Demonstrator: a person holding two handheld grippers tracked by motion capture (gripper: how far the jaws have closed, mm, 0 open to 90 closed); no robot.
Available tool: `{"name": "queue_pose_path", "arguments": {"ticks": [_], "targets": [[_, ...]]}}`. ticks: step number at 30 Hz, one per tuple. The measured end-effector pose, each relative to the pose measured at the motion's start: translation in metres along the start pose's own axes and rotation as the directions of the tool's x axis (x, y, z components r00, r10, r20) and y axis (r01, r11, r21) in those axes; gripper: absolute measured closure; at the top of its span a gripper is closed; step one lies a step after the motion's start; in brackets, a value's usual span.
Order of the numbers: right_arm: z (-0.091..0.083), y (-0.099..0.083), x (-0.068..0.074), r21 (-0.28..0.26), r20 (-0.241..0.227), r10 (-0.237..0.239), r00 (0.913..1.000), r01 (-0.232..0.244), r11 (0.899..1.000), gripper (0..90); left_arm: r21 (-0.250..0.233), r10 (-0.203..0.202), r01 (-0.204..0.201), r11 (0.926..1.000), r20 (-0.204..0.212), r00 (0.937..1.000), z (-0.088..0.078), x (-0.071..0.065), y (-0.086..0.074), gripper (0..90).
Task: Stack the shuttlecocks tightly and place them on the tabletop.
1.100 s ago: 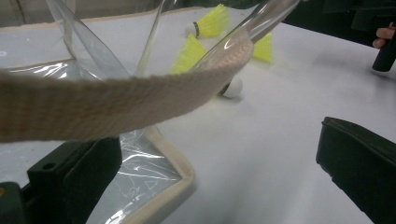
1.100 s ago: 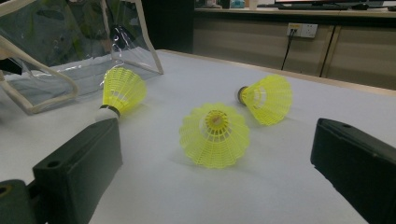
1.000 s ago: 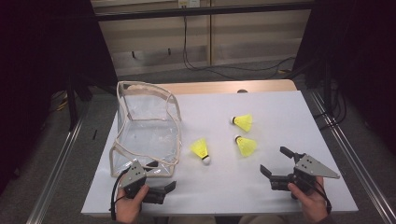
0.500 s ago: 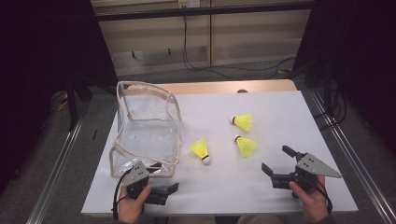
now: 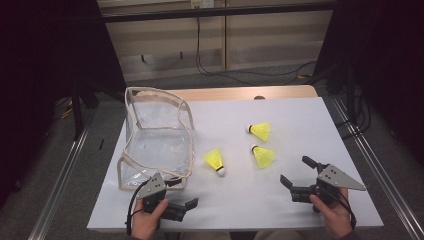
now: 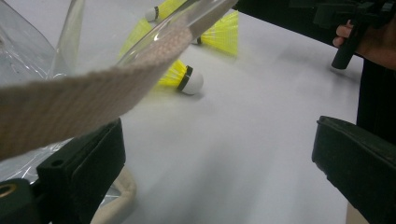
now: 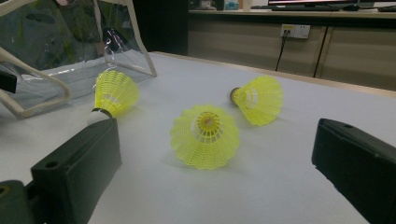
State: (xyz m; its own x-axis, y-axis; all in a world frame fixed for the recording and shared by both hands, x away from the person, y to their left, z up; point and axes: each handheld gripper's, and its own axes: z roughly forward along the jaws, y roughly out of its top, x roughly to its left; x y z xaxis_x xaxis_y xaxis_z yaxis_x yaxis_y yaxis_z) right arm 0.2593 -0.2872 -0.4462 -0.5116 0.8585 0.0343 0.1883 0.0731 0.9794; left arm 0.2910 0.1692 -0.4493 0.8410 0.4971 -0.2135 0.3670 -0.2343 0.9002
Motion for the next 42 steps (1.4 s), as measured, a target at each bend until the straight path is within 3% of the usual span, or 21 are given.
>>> {"name": "queue_pose_path", "arguments": {"ticks": [5, 12, 17, 22, 24, 30, 39, 42], "targets": [[0.001, 0.000, 0.001, 0.003, -0.002, 0.000, 1.0000, 0.000, 1.000, 0.6, 0.007, 0.008, -0.008, 0.9999, 0.014, 0.9999, 0.008, -0.005, 0.002, 2.6], [0.000, 0.000, 0.000, 0.001, -0.002, 0.002, 1.0000, -0.002, 1.000, 0.6, -0.019, -0.029, 0.029, 0.9994, -0.007, 0.9996, 0.011, -0.008, 0.004, 3.1], [0.000, 0.001, 0.001, 0.000, -0.008, 0.000, 1.0000, 0.000, 1.000, 0.7, -0.018, -0.003, 0.003, 0.9998, 0.001, 1.0000, 0.010, -0.010, 0.004, 2.8], [-0.001, 0.000, 0.001, -0.002, -0.005, 0.000, 1.0000, 0.000, 1.000, 0.7, -0.053, 0.019, -0.019, 0.9984, 0.006, 0.9998, 0.011, -0.015, 0.008, 2.6], [-0.001, 0.000, 0.000, -0.001, -0.003, 0.002, 1.0000, -0.002, 1.000, 0.7, -0.042, 0.022, -0.022, 0.9989, -0.002, 0.9998, 0.014, -0.018, 0.009, 1.5], [0.000, 0.000, 0.000, 0.000, -0.004, 0.000, 1.0000, 0.000, 1.000, 0.7, -0.034, 0.031, -0.030, 0.9990, 0.030, 0.9991, 0.023, -0.025, 0.012, 2.2], [0.000, 0.000, 0.000, 0.000, -0.002, 0.002, 1.0000, -0.002, 1.000, 0.7, -0.033, 0.001, -0.001, 0.9995, 0.000, 1.0000, 0.029, -0.029, 0.017, 1.9], [0.000, 0.000, 0.000, 0.001, -0.002, 0.002, 1.0000, -0.002, 1.000, 0.6, -0.021, 0.013, -0.013, 0.9997, 0.003, 0.9999, 0.031, -0.031, 0.016, 2.3]]}}
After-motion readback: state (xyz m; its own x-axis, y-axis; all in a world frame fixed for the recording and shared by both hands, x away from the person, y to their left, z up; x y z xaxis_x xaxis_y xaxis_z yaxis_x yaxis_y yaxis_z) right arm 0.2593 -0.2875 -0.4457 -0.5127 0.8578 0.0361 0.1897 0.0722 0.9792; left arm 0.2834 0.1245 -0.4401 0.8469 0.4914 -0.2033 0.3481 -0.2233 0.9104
